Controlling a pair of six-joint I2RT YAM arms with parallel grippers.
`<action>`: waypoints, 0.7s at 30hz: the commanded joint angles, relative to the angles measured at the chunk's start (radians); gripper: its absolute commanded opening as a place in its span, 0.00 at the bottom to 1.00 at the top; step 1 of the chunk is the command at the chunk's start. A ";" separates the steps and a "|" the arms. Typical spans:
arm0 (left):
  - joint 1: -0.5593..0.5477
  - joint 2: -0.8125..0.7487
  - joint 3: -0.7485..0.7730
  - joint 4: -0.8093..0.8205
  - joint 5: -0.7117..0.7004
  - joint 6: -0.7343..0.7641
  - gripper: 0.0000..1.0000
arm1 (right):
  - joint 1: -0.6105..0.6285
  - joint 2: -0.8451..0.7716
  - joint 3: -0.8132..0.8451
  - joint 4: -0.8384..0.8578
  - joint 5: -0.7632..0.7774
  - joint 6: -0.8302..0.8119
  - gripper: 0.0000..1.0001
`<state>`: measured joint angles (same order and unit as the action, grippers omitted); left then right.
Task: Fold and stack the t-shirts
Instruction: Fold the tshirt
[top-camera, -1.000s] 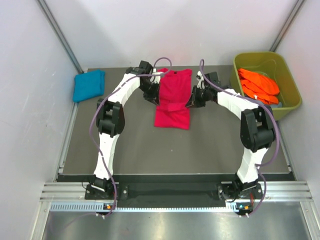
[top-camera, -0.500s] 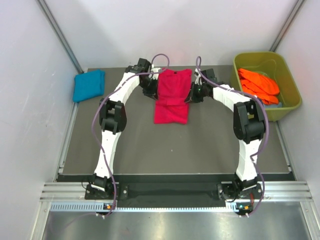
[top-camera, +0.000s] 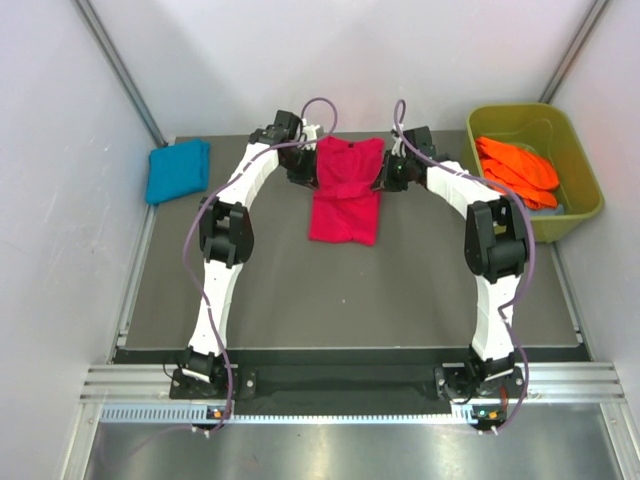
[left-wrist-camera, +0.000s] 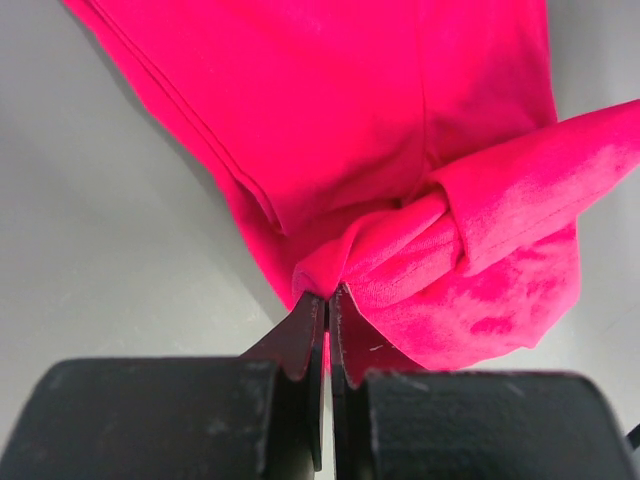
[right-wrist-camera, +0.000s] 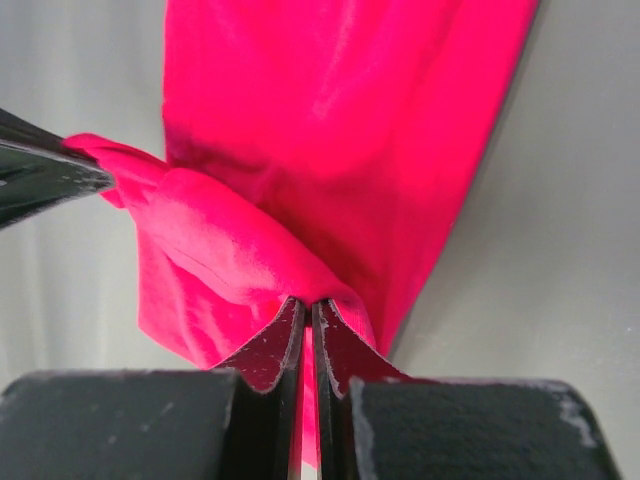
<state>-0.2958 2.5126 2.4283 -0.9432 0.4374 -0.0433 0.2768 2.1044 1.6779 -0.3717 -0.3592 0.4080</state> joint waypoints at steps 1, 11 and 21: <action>0.006 -0.006 0.048 0.070 -0.002 -0.013 0.00 | -0.011 0.017 0.052 0.045 0.020 -0.024 0.00; 0.004 -0.026 0.078 0.107 -0.112 -0.018 0.58 | -0.014 0.017 0.080 0.050 0.097 -0.090 0.31; 0.029 -0.326 -0.326 0.040 -0.028 -0.075 0.66 | -0.085 -0.227 -0.206 0.000 -0.104 0.023 0.59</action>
<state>-0.2855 2.3394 2.2158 -0.8795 0.3443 -0.0803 0.2161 1.9957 1.5688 -0.3740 -0.3462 0.3737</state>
